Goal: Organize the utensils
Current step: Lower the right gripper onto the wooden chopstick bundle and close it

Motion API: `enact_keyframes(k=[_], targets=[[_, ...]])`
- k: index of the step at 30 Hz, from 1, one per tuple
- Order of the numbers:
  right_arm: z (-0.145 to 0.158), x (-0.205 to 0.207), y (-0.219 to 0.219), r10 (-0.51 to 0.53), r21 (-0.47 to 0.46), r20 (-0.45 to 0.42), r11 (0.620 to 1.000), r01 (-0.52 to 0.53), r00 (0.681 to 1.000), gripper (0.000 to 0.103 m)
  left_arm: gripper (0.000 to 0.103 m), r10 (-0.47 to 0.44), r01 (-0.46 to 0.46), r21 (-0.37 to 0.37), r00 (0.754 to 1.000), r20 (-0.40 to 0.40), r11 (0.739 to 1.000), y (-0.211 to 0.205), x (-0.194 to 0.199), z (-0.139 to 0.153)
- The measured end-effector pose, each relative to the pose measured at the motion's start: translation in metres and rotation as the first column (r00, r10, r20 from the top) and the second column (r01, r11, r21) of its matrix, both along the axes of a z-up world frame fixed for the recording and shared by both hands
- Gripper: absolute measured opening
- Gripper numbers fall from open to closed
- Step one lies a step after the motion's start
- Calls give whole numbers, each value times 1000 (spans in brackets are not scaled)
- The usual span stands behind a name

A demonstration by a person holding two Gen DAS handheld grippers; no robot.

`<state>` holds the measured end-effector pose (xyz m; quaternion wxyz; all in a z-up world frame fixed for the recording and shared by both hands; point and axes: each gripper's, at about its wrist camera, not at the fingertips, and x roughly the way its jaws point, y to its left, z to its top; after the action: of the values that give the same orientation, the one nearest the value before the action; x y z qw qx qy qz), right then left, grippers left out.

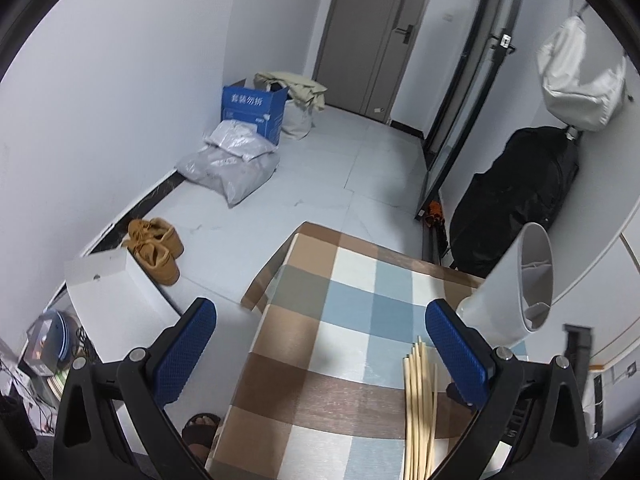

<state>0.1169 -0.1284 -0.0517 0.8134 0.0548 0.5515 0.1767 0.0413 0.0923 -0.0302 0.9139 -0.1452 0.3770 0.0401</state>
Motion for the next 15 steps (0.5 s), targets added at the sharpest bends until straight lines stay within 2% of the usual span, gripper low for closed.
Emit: enact_keyframes(k=[2, 8, 12, 15], targets=[[-8, 6, 2, -4, -17, -30, 1000, 3, 1000, 33, 102, 6, -6, -29, 1000, -22, 1000, 4, 3, -4], [-22, 19, 8, -49, -85, -71, 995, 43, 996, 25, 102, 5, -7, -56, 999, -49, 998, 9, 4, -6], [-20, 20, 15, -52, -130, -63, 991, 44, 997, 23, 102, 1, -3, -58, 999, -46, 998, 11, 4, -6], [-22, 20, 19, -60, -160, -60, 986, 49, 996, 12, 102, 2, -4, -57, 999, -41, 998, 10, 4, -5]])
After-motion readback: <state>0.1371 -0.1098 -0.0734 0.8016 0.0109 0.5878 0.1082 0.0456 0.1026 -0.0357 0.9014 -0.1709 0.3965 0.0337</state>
